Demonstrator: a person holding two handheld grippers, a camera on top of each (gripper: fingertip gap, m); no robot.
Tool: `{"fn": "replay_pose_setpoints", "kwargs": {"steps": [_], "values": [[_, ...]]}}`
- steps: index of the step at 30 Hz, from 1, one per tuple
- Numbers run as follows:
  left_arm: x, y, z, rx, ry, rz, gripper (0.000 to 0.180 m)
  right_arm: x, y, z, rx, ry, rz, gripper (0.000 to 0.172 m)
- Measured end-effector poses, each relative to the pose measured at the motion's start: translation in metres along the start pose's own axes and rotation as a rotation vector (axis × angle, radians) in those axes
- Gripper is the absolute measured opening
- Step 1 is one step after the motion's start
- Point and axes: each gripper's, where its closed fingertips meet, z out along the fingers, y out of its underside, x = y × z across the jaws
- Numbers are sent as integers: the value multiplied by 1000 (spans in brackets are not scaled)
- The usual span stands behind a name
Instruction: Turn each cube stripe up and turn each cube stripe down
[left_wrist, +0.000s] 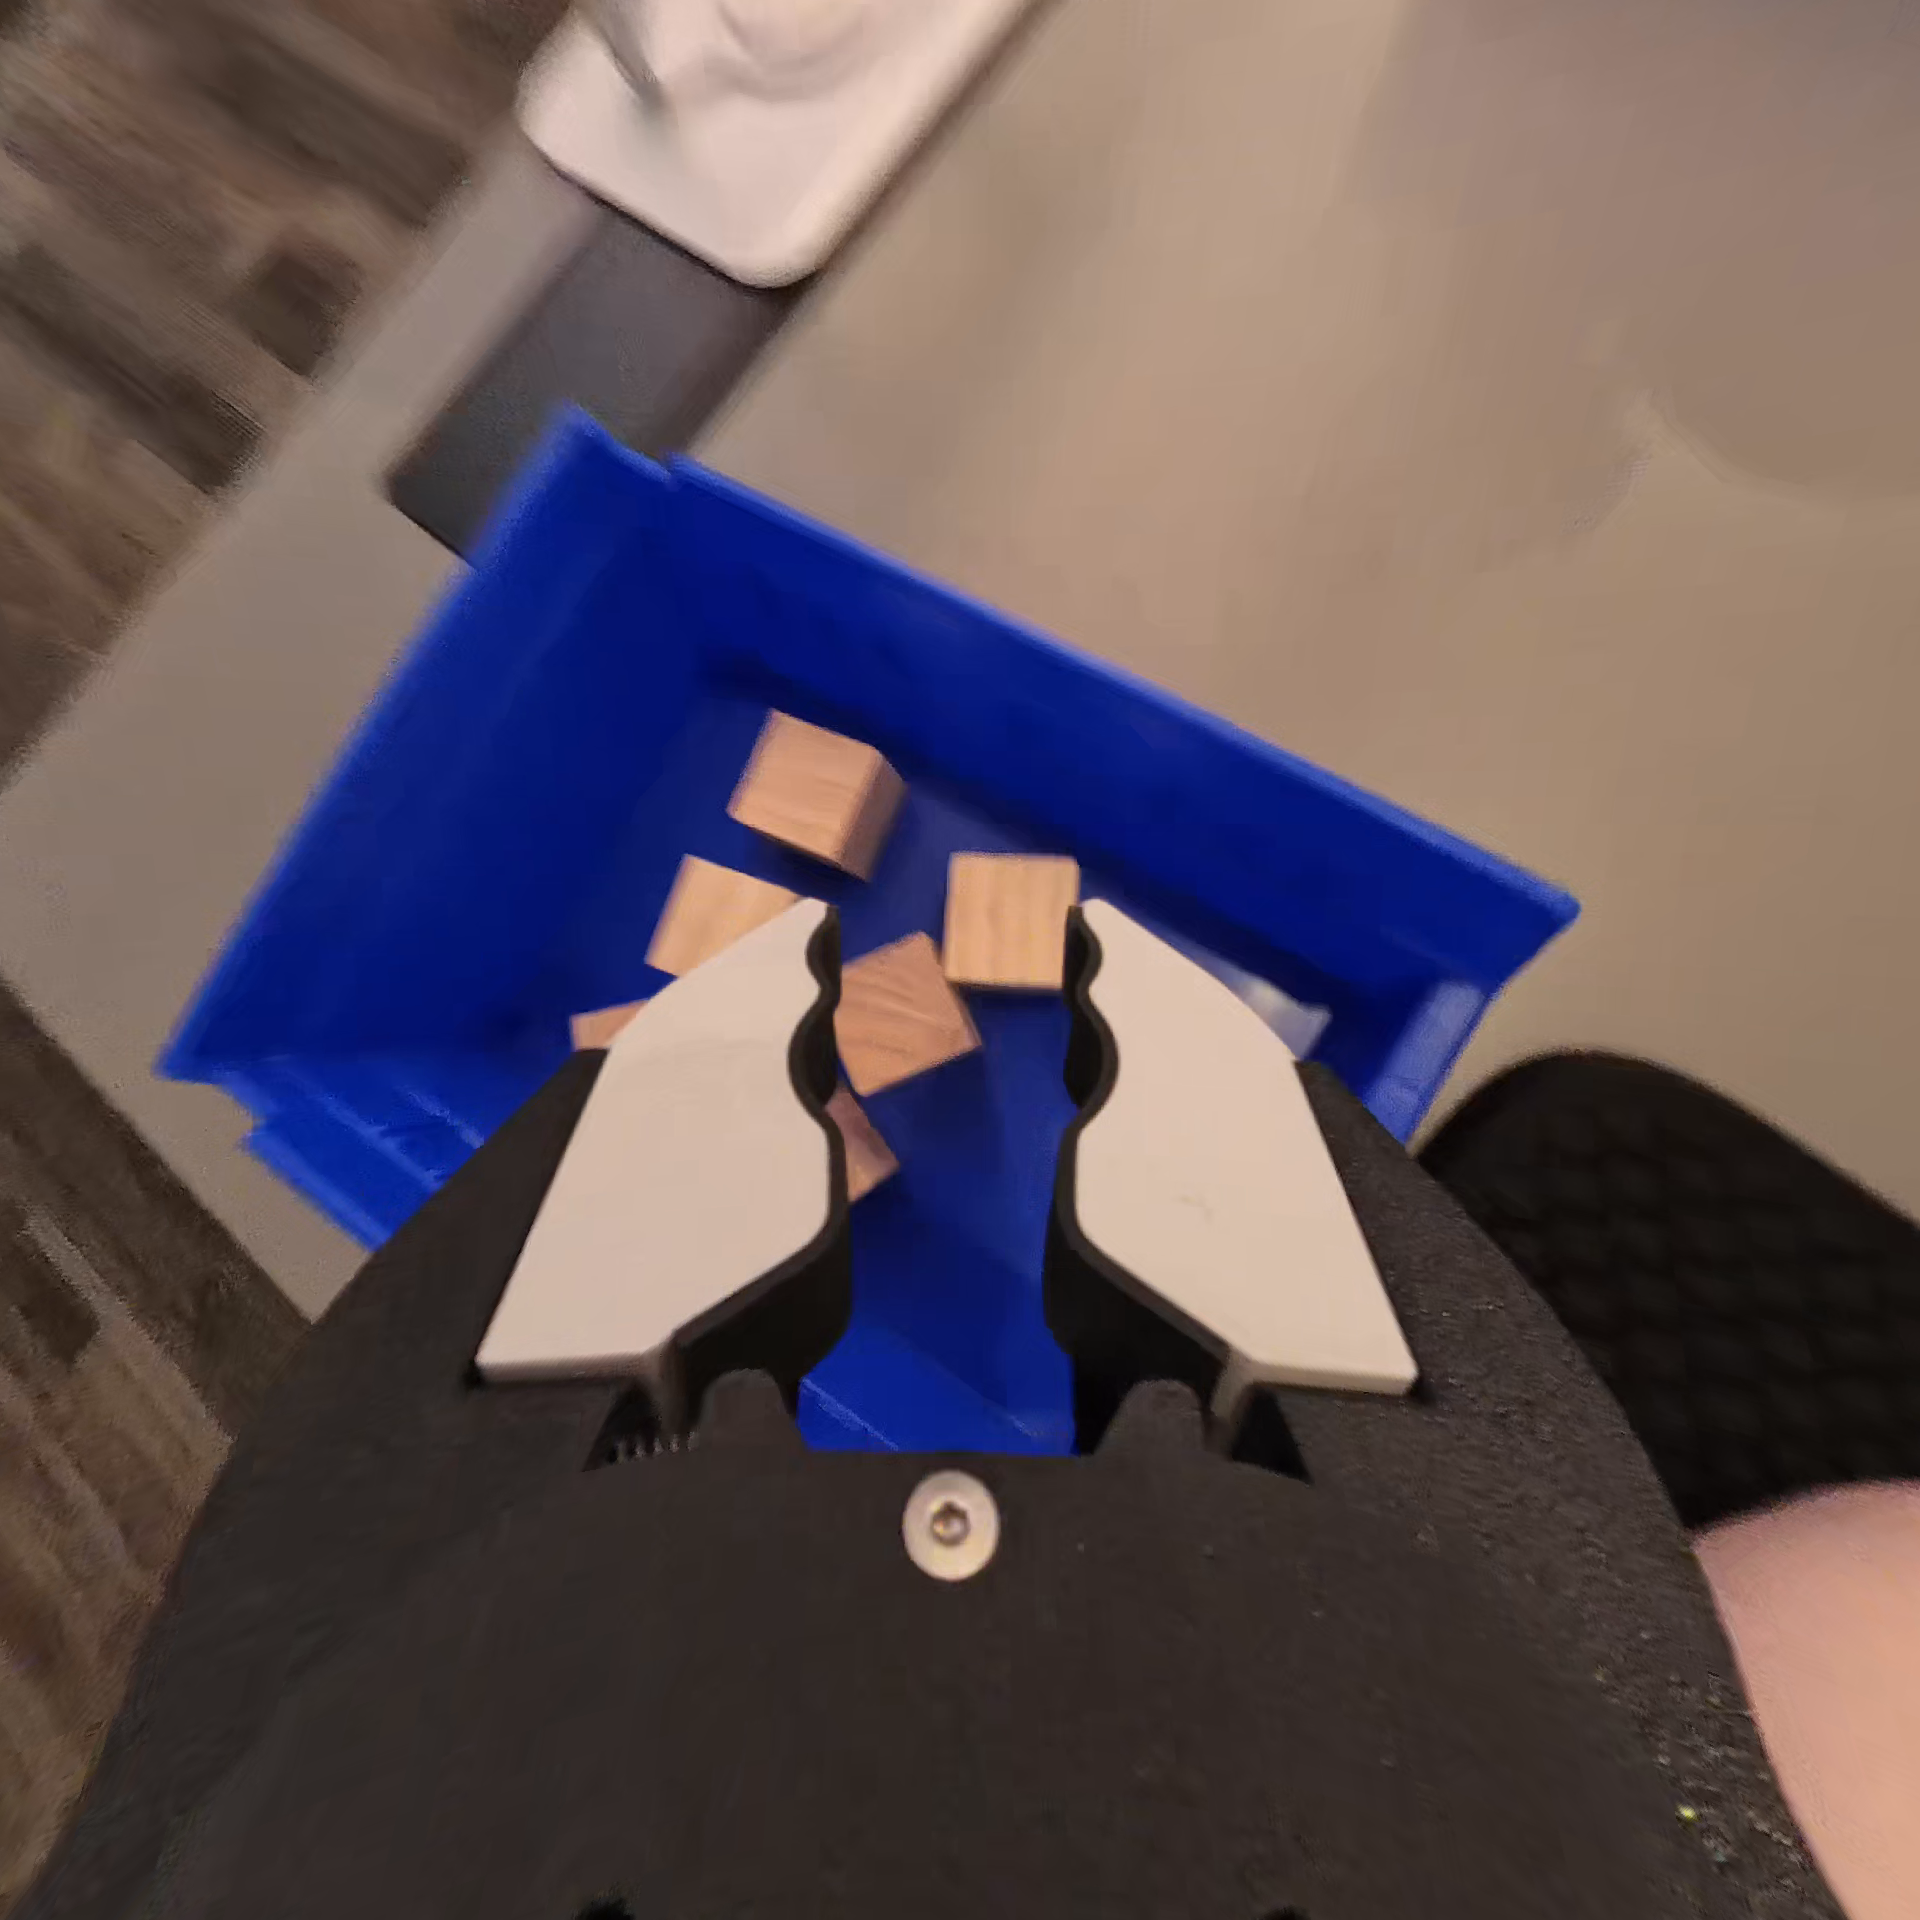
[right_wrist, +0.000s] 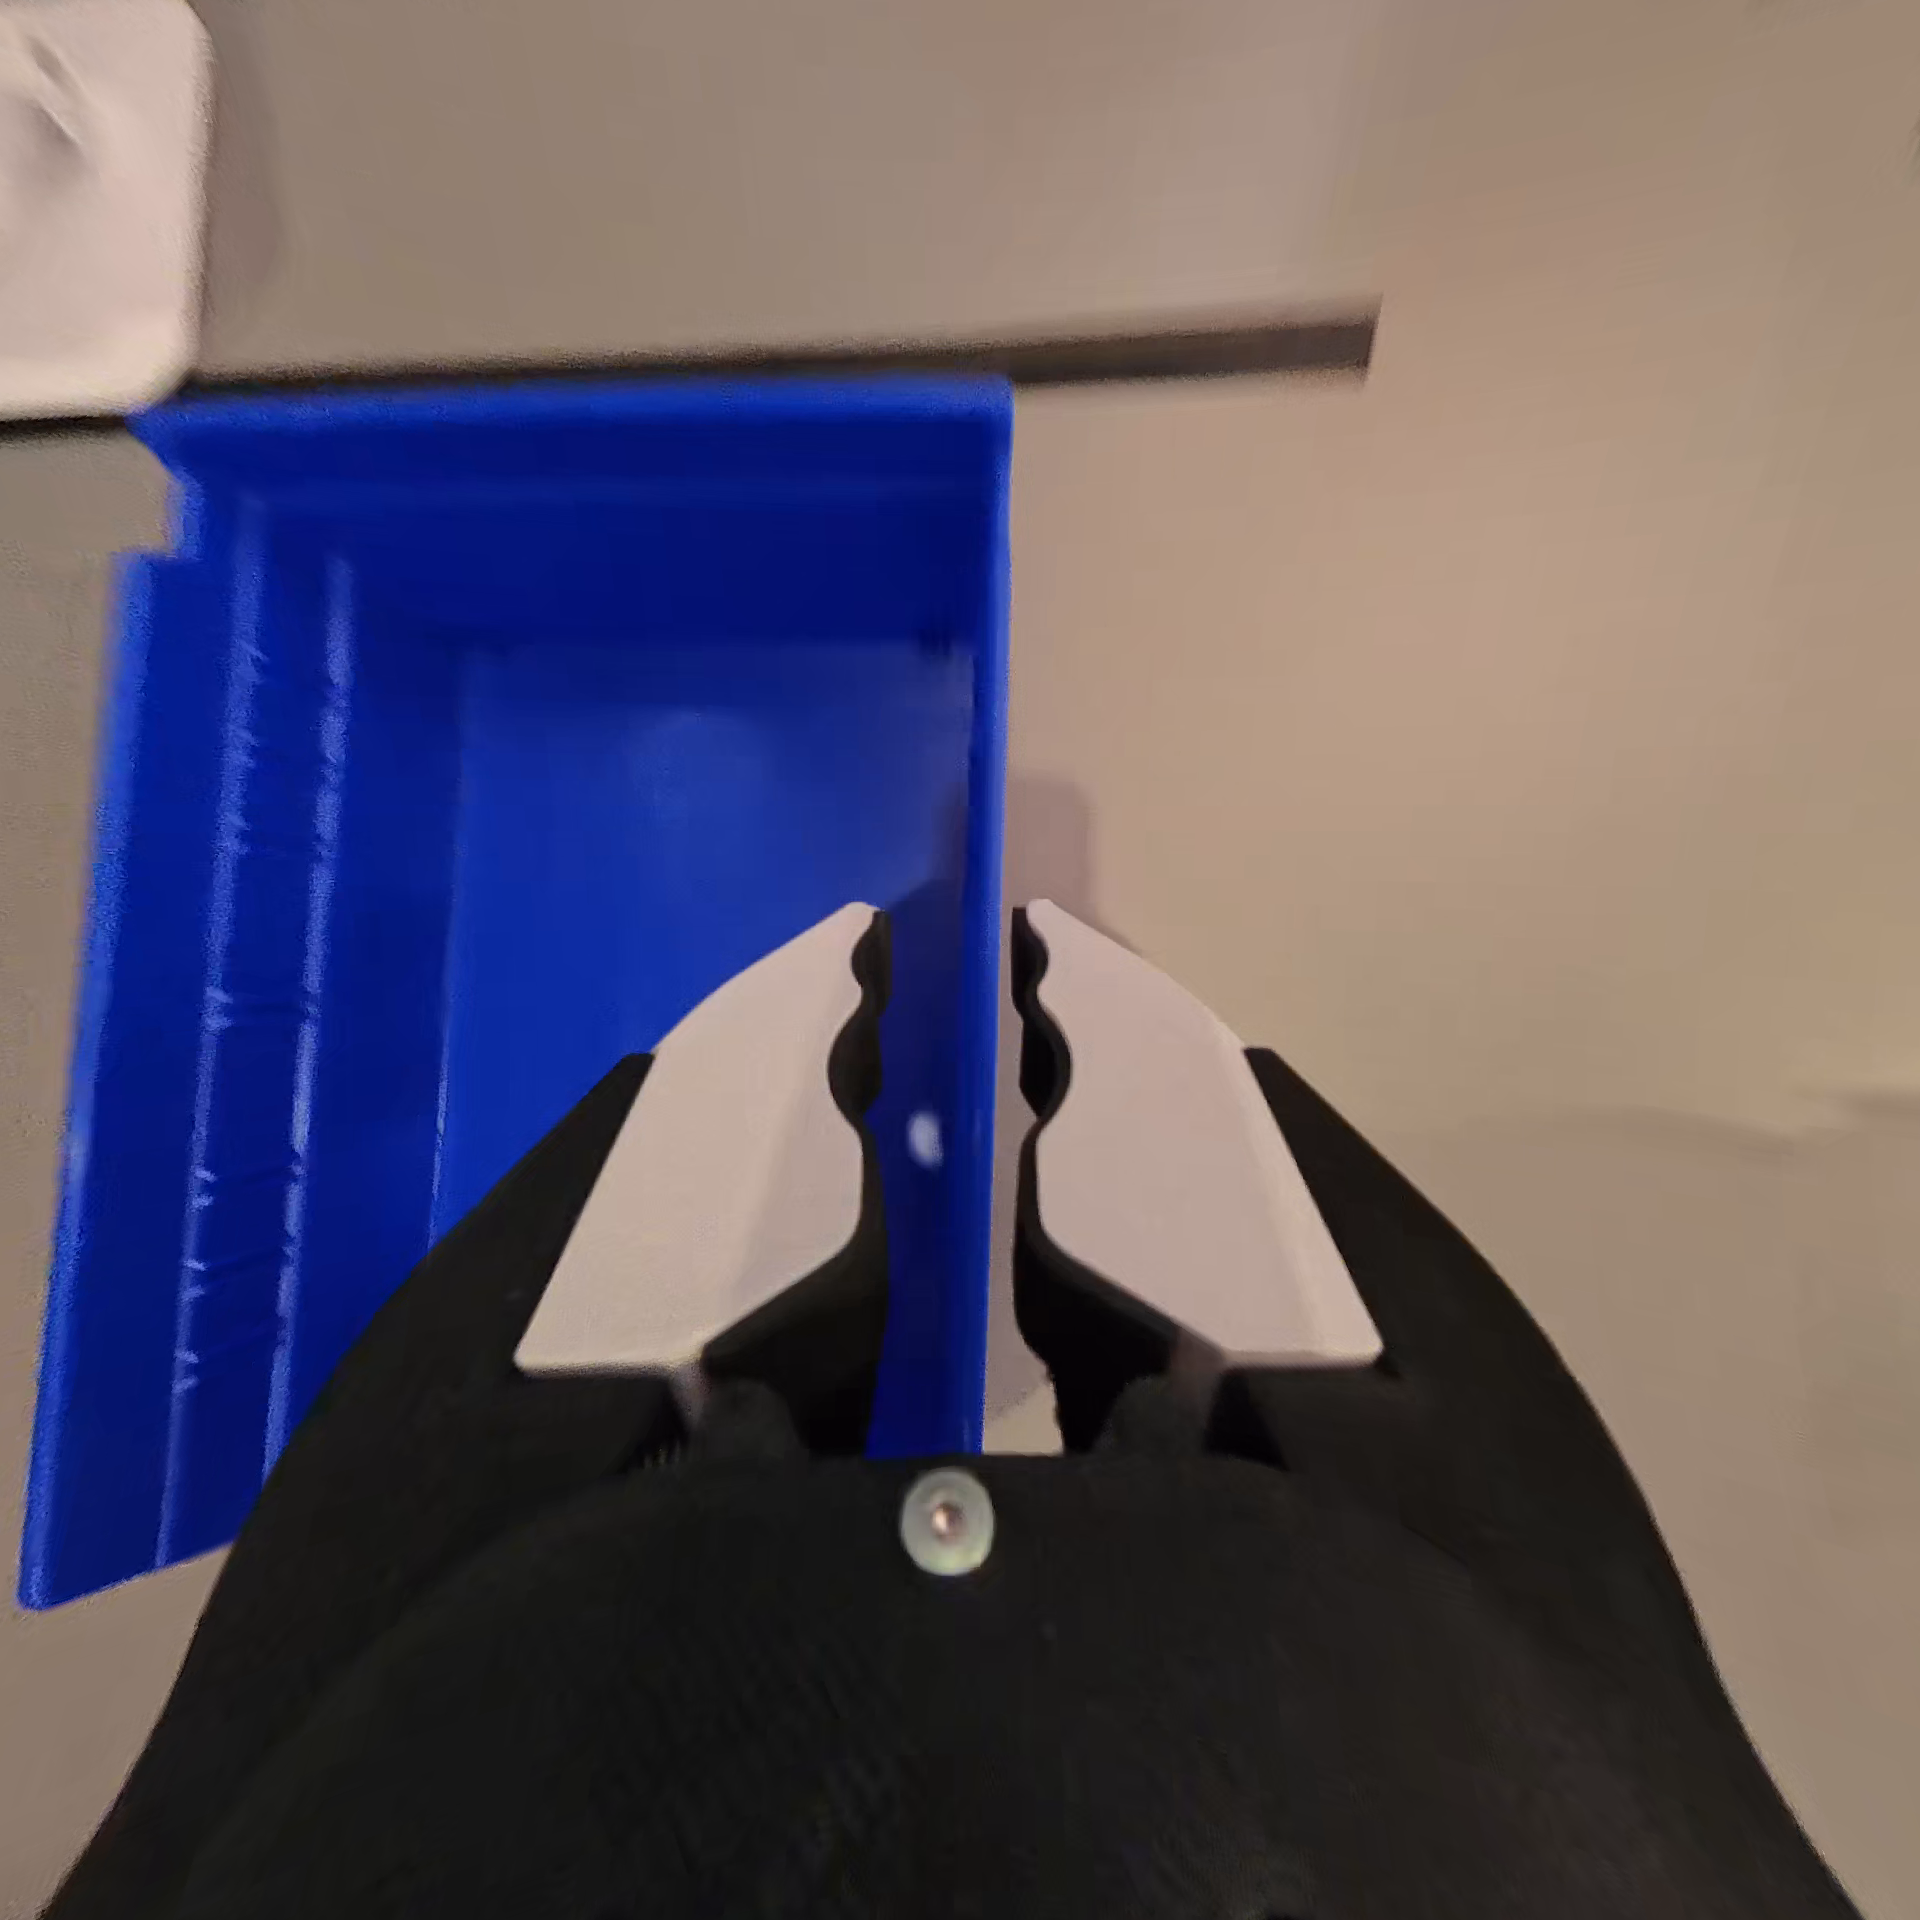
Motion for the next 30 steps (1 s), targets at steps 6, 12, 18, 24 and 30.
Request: {"fn": "replay_pose_setpoints", "kwargs": {"steps": [6,12,18,24,30], "values": [[9,31,54,-323,48,32,53,-33,-48,-54,305,-9,-133,25],[20,36,80,-403,114,64,54,-79,-51,-64,338,-225,-190,26],[22,45,92,-465,128,86,48,-81,-48,-61,317,-255,-184,28],[16,49,89,-486,99,87,46,-80,-44,-57,293,-264,-176,28],[13,52,92,-509,79,101,46,-84,-37,-46,231,-247,-209,28]]}}
